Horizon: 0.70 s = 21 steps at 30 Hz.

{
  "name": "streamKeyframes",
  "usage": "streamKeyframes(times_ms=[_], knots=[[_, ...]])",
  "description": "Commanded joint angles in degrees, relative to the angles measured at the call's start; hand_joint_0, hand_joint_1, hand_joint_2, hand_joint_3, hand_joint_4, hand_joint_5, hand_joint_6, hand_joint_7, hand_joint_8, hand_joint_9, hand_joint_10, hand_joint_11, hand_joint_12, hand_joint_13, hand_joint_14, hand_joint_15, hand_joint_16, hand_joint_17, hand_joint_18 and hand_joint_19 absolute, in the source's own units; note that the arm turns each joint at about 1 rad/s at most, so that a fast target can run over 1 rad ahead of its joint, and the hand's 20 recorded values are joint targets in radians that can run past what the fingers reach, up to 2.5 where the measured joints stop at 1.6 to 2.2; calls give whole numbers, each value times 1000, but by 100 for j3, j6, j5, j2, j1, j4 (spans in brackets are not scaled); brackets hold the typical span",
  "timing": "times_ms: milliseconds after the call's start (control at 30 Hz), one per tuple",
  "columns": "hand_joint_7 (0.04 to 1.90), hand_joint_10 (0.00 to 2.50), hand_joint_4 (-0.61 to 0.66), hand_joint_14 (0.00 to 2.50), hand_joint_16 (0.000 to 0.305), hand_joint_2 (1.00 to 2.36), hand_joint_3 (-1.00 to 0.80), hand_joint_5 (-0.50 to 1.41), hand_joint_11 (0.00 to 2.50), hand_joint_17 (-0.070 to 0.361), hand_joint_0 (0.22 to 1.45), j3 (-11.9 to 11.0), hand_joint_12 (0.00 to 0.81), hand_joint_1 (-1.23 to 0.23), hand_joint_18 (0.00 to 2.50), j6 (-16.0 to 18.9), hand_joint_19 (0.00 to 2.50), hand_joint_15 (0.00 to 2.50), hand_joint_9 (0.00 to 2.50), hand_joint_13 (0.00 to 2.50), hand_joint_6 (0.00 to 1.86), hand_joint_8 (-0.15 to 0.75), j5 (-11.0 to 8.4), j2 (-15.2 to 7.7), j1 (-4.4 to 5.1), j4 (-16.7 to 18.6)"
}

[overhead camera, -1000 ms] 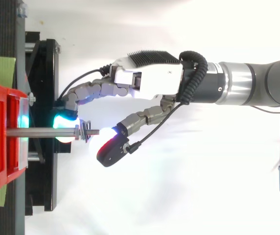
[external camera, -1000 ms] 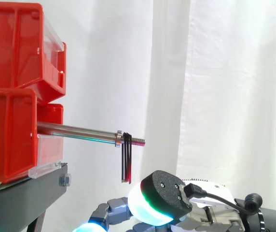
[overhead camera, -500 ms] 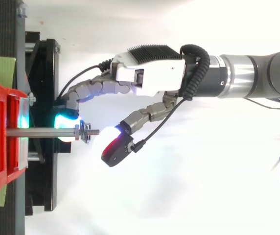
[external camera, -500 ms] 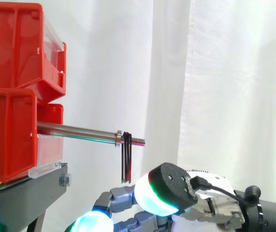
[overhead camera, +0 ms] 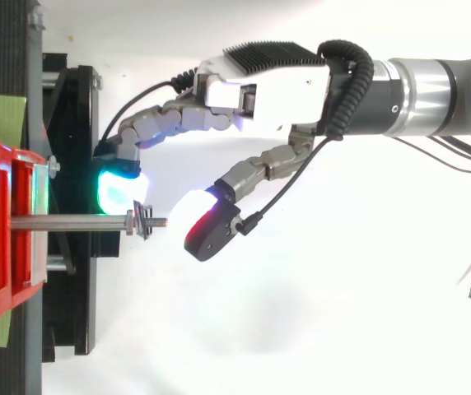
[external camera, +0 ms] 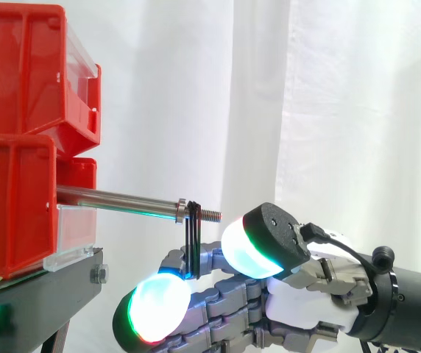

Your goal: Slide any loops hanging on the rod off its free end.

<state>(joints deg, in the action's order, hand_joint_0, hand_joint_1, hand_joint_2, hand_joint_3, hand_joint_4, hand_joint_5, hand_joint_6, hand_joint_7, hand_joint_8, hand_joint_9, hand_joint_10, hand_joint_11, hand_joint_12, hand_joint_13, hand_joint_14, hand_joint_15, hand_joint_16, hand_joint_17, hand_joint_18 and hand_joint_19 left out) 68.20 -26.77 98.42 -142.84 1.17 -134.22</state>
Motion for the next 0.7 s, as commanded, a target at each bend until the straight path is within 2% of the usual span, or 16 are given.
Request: streamKeyframes(times_ms=[0, 400, 433, 667], knots=[[1021, 3, 295, 0, 55, 1001, -492, -199, 112, 124, 514, 0, 324, -495, 664, -48, 256, 5, 605, 613, 504, 308, 28, 19, -20, -26], [1061, 3, 297, 1, 55, 1004, -471, -192, 115, 123, 522, 0, 321, -512, 681, -74, 268, 13, 612, 624, 504, 306, 10, 10, -20, 10], [1061, 4, 297, 0, 55, 1003, -469, -192, 115, 123, 523, -9, 320, -513, 681, -101, 265, 11, 612, 624, 504, 306, -7, 10, 15, 27], [1076, 4, 294, 0, 55, 1004, -461, -190, 117, 123, 526, -9, 318, -519, 685, -364, 265, 11, 614, 627, 504, 304, -341, 1, 103, 273]])
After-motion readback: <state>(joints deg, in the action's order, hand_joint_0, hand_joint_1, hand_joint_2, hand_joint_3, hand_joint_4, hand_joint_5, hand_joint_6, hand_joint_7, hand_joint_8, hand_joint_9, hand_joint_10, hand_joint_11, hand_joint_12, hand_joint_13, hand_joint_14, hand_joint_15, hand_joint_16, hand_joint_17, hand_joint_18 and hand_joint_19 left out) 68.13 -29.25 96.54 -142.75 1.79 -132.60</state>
